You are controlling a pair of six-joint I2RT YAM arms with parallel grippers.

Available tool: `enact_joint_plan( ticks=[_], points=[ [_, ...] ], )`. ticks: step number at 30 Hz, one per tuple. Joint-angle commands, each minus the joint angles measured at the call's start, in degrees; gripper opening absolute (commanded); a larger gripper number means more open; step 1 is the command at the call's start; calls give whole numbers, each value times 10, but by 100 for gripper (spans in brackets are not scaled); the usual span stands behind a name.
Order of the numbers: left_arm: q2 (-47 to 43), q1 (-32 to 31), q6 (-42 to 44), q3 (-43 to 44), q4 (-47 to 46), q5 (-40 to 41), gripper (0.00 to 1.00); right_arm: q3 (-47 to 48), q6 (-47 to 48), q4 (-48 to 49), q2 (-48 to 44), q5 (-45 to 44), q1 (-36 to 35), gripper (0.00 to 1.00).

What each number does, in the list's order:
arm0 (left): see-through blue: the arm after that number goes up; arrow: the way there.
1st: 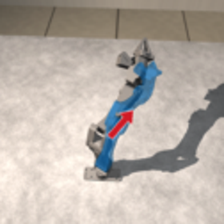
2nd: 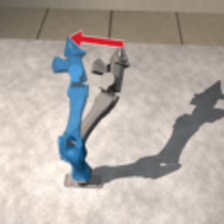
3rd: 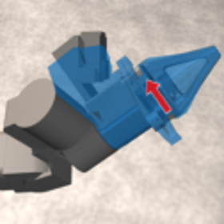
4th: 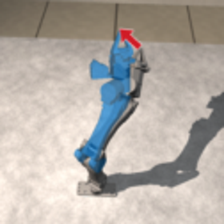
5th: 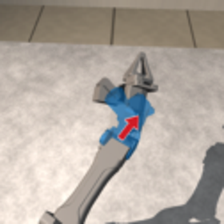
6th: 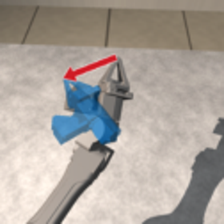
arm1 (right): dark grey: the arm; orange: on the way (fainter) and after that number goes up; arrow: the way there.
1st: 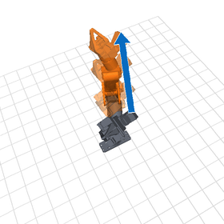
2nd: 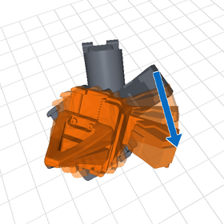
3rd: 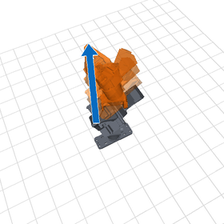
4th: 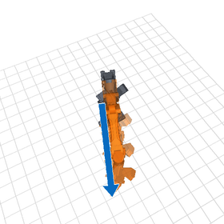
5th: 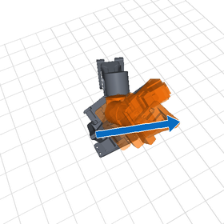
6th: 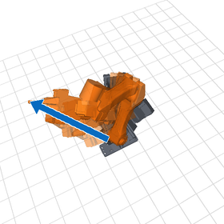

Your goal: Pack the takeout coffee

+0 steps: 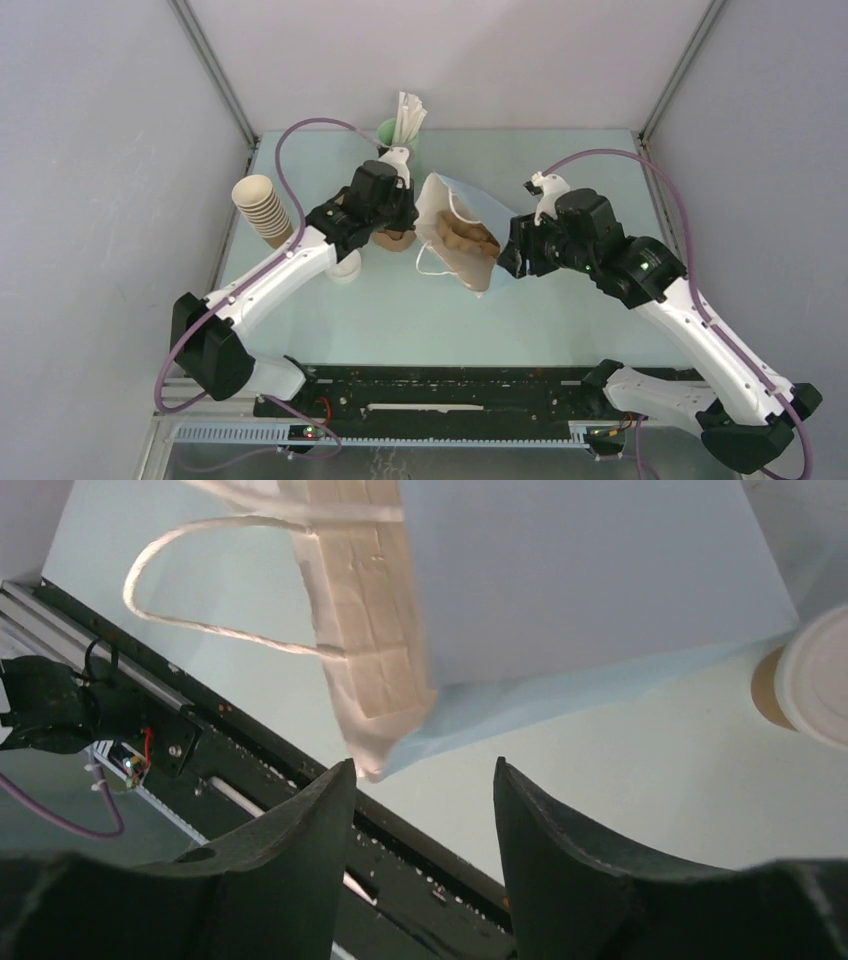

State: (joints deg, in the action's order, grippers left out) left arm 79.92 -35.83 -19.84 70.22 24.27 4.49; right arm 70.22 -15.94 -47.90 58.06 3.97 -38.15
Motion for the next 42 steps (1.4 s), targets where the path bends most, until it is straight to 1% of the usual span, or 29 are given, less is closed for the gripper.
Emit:
enact_joint_plan(
  ticks=[1,4,5,7,8,9,11,12,16,21,25,28,33,37,42],
  points=[
    [-32,-19,0,-20,-33,19,0,74,-3,-85,-20,-47,-46,63],
    [-40,-27,-21,-23,-29,16,0,115,-27,-114,-24,-84,-124,65],
    [-44,-32,-25,-24,-28,16,0,124,-39,-111,-24,-84,-159,65],
    [-52,-40,-30,-28,-28,18,0,126,-61,-82,-21,-68,-198,64],
    [-56,-43,-31,-30,-28,20,0,120,-72,-58,-16,-59,-204,64],
    [-61,-45,-33,-31,-28,23,0,115,-83,-32,-7,-62,-205,59],
    [-66,-47,-35,-37,-30,24,0,118,-90,-9,23,-93,-205,39],
    [-66,-47,-37,-38,-31,25,0,122,-82,1,42,-113,-205,33],
    [-61,-47,-39,-29,-32,16,0,131,-37,23,117,-229,-202,31],
    [-61,-48,-31,-33,-31,23,0,144,32,33,172,-294,-185,25],
    [-66,-48,-28,-39,-31,22,0,113,68,74,198,-271,-154,27],
    [-67,-48,-28,-38,-31,21,0,109,81,95,227,-257,-132,29],
    [-69,-49,-23,-39,-33,15,0,113,120,123,270,-246,-124,35],
    [-71,-49,-21,-37,-33,13,0,112,123,127,297,-228,-116,42],
    [-72,-48,-25,-36,-33,5,0,103,113,141,309,-181,-105,48]
  ],
)
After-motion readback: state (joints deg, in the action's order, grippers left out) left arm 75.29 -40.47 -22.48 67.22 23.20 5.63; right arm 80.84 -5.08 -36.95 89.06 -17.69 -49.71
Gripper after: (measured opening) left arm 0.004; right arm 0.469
